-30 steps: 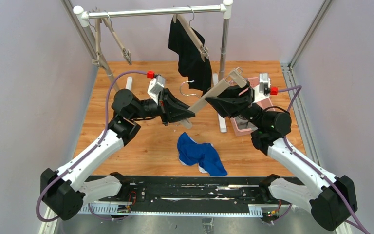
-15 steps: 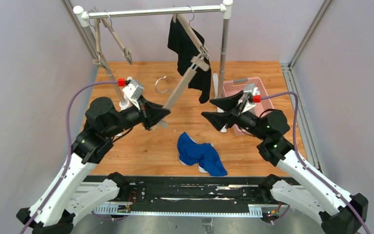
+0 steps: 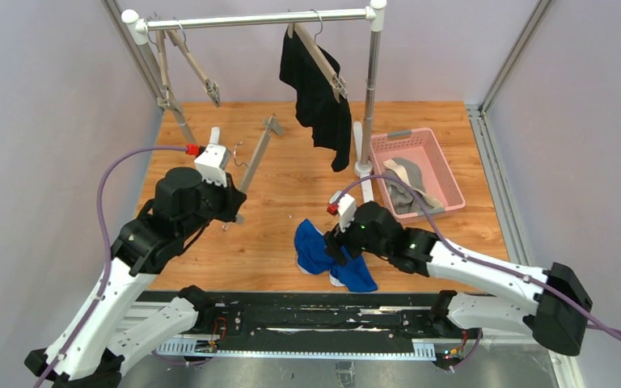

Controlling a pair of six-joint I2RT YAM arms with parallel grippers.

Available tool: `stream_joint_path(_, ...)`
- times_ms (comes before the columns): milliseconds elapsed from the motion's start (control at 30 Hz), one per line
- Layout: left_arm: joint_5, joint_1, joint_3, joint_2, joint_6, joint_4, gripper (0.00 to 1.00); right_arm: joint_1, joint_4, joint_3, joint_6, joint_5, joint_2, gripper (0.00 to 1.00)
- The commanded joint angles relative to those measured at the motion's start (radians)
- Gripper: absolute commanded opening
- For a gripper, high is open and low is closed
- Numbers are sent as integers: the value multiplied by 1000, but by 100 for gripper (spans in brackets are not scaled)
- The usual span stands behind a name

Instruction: Remove the underwear clipped to the hanger

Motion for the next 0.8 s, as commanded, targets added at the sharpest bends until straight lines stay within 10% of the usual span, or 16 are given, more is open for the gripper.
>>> stream_joint_path(0, -45, -2, 6, 56, -22, 68, 0, 36, -39, -9, 34, 31, 95, 71)
stream_joint_path(267, -44, -2, 93, 138, -14, 147, 0, 55, -54, 46, 72, 0, 330, 67)
stream_joint_path(500, -104, -2, 237, 234, -56, 93, 0, 63, -109, 128, 97, 27, 485, 1)
stream_joint_path(767, -198, -2, 352, 299, -140, 89, 0, 74, -176, 172, 102, 119, 406, 1)
